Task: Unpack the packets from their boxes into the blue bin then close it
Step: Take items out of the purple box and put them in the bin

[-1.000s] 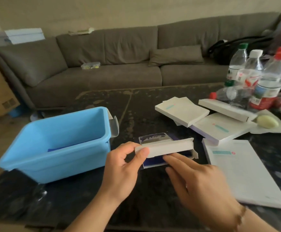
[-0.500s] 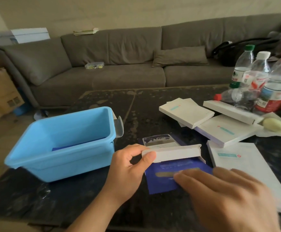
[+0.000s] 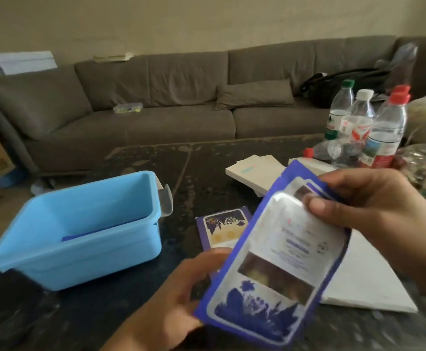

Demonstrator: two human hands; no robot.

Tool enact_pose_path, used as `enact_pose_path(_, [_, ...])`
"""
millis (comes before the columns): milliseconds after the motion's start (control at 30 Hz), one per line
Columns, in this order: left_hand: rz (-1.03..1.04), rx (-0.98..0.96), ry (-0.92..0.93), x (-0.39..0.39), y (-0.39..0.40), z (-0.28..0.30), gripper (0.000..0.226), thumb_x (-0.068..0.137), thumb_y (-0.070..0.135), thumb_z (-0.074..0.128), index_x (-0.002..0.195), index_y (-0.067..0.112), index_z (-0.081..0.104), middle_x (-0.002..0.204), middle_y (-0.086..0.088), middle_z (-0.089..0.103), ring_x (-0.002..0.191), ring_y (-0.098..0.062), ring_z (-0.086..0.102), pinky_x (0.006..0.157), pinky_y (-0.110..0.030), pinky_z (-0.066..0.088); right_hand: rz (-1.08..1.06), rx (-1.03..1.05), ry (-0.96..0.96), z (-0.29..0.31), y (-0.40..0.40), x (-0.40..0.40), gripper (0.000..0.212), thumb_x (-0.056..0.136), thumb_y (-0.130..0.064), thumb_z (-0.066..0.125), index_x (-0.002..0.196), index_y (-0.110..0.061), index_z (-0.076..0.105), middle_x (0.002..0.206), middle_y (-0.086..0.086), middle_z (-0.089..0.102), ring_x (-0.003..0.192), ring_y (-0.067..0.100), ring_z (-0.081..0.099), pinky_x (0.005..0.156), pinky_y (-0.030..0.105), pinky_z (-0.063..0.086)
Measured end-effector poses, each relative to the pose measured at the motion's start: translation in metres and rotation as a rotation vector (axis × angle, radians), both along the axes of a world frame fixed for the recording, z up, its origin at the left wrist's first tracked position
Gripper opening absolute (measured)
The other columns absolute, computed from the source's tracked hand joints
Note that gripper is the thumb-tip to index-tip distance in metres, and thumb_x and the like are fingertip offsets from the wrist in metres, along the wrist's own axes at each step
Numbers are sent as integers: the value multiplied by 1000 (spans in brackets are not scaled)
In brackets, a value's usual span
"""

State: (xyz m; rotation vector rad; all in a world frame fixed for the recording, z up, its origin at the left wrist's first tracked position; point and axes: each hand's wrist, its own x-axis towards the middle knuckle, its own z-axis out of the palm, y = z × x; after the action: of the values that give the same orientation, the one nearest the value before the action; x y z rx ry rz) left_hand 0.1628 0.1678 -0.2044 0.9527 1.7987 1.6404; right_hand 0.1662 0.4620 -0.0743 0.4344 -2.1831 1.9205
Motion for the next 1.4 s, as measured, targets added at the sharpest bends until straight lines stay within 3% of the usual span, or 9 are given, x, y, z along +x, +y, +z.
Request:
enact_pose_path(100, [-274,535,-490,-21,15,41,64,95,28,44,144,-12,34,141,-36,44,131,-46,43,112,-52,31,40,-84,-169,-10,-5,-14,22,63,-19,75,84,-12,79,84,16,77,70,23,74,58,26,58])
enact_pose_path(200, [-227,432,-635,-26,27,48,79,95,52,47,147,-6,34,144,-29,46,134,-41,45,114,-50,28,52,-70,-254,-23,-7,-27,19,65,-14,77,84,-9,77,86,17,76,73,27,75,58,29,59])
enact_pose_path(300, [-11,176,-443,-23,29,56,48,89,31,68,128,4,62,128,-21,65,113,-31,65,95,-41,51,9,-103,-269,-28,-26,-32,28,63,-9,76,91,-8,74,90,18,76,78,31,75,61,31,62])
enact_pose_path(500, [454,325,-441,-25,29,60,38,83,10,68,121,10,66,117,-17,71,106,-33,70,83,-40,58,-177,-262,-265,-50,-51,-31,51,76,-60,68,116,-29,65,110,-3,74,101,21,71,92,50,54])
enact_pose_path(633, [669,568,-483,-25,31,71,44,80,5,64,123,15,62,115,-14,72,105,-30,71,82,-44,60,63,-55,-329,-57,-82,-12,43,72,-50,77,100,-18,77,94,7,78,86,29,74,66,36,60])
enact_pose_path(900, [784,724,-547,-25,4,86,40,77,13,75,116,17,67,112,-11,74,102,-27,72,78,-41,60,-101,90,-358,-21,-90,-19,14,66,-16,81,67,-4,73,60,11,72,46,19,65,46,19,51])
enact_pose_path(1067, [828,756,-549,-21,-13,97,34,74,9,69,107,12,70,104,-13,76,93,-28,74,71,-38,63,-74,-135,-421,-8,-114,-25,77,31,-49,96,98,-18,76,93,16,76,83,38,74,87,56,53])
enact_pose_path(1200, [924,817,-553,-23,-37,102,43,70,16,69,113,11,68,104,-13,76,93,-27,75,65,-35,62,-178,173,-200,23,-142,-44,18,77,-26,71,91,-15,72,71,3,76,61,22,74,65,41,60])
enact_pose_path(1400, [974,753,-385,-30,-82,106,48,72,24,71,118,13,65,112,-10,74,103,-26,72,68,-33,62,-128,446,-52,83,-180,-74,12,69,-32,73,79,-25,72,62,-1,74,54,18,72,67,38,57])
